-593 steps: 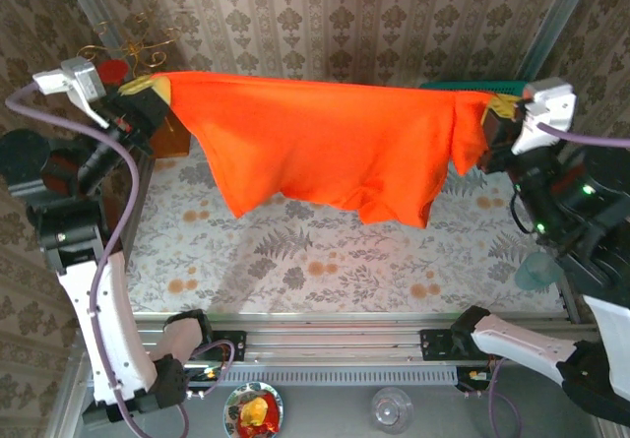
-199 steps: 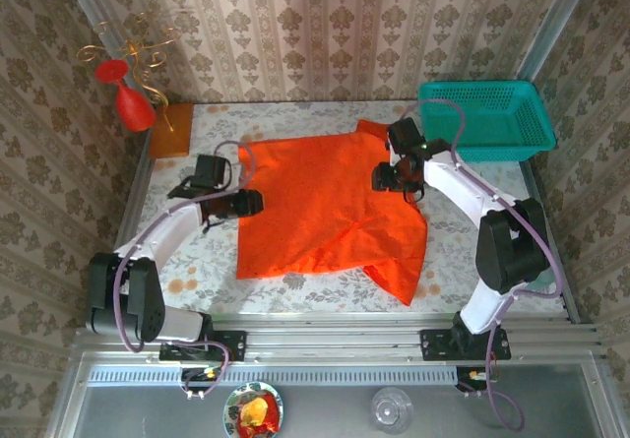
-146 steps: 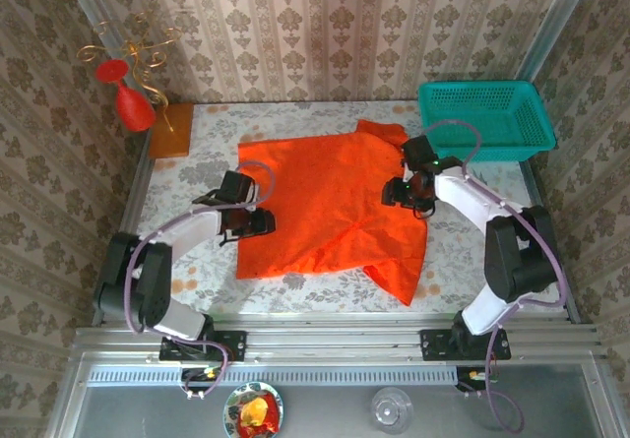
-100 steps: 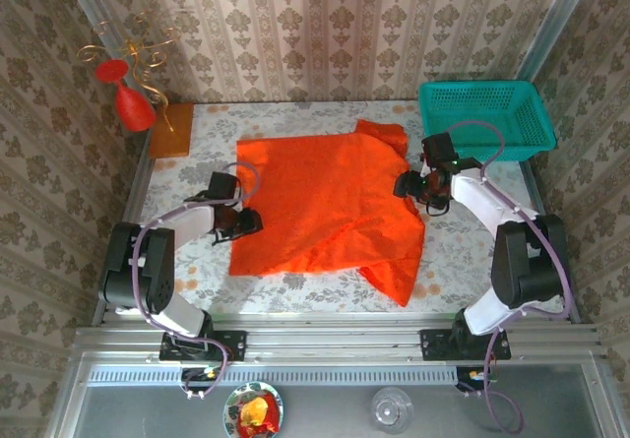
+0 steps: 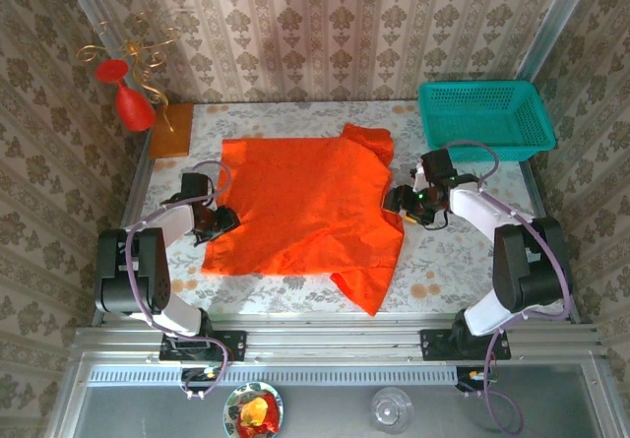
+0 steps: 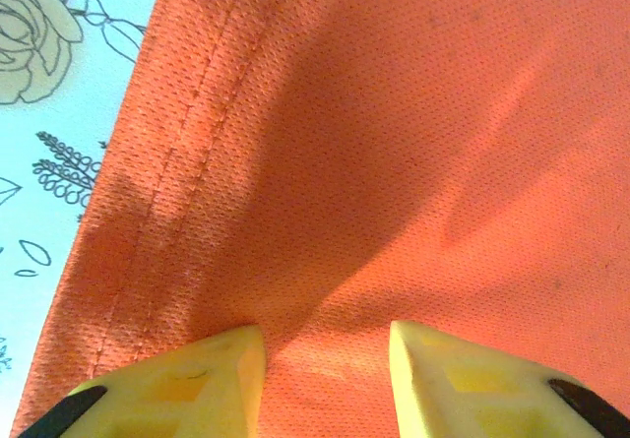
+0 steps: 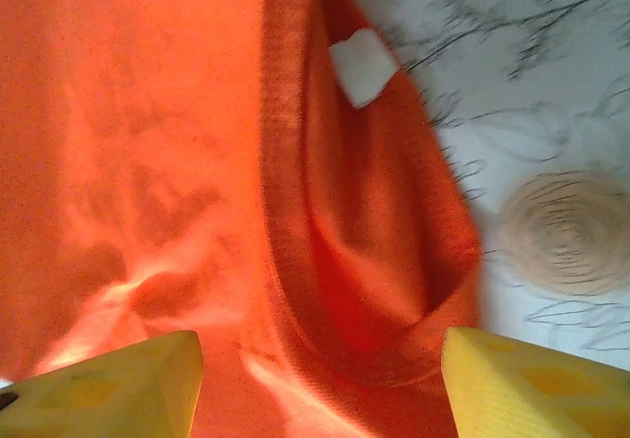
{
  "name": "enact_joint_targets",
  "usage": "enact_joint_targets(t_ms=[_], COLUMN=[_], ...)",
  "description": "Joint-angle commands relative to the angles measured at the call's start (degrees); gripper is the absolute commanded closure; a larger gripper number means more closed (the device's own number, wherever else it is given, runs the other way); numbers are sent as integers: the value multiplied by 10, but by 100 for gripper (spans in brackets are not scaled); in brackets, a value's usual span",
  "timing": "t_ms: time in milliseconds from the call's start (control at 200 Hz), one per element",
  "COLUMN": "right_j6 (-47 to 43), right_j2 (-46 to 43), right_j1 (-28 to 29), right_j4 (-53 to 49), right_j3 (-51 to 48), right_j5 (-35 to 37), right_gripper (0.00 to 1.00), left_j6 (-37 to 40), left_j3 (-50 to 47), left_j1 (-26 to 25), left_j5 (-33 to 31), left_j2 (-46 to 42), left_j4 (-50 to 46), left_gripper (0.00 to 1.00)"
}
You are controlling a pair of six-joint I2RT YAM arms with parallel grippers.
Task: Fold the inside-out t-shirt
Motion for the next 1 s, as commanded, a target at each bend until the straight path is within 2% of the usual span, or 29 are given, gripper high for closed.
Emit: enact_joint_targets(t_ms=[0, 205, 385, 440, 500, 575, 770, 880, 995], right_j6=[14, 31, 45, 51, 66, 75, 76, 66, 51], right_j2=[25, 98, 115, 94, 70, 47, -1, -9, 34], right_j1=[9, 10, 7, 7, 8, 10, 23, 32, 36], right_j4=[50, 83, -15, -19, -33, -45, -74, -8, 20], right_j3=[-1, 15, 25, 10, 0, -9, 9, 16, 58], right_j5=[-54, -69, 78, 99, 141, 160, 154, 82, 28], right_gripper=[33, 33, 25, 20, 19, 18, 18, 20, 22], left_j6=[14, 12, 1, 0, -2, -4, -3, -3, -2], left_j3=[-1, -12, -30, -34, -37, -39, -28, -14, 4], left_j1=[10, 24, 55, 62, 64, 64, 55, 43, 30], left_j5=[-3, 0, 10, 15, 17, 19, 48, 60, 61], left_j2=[4, -4, -15, -17, -19, -18, -25, -44, -55], left_j4=[-40, -38, -34, -33, -33, -32, -36, -46, -60], left_gripper=[60, 60, 59, 59, 59, 59, 59, 58, 58])
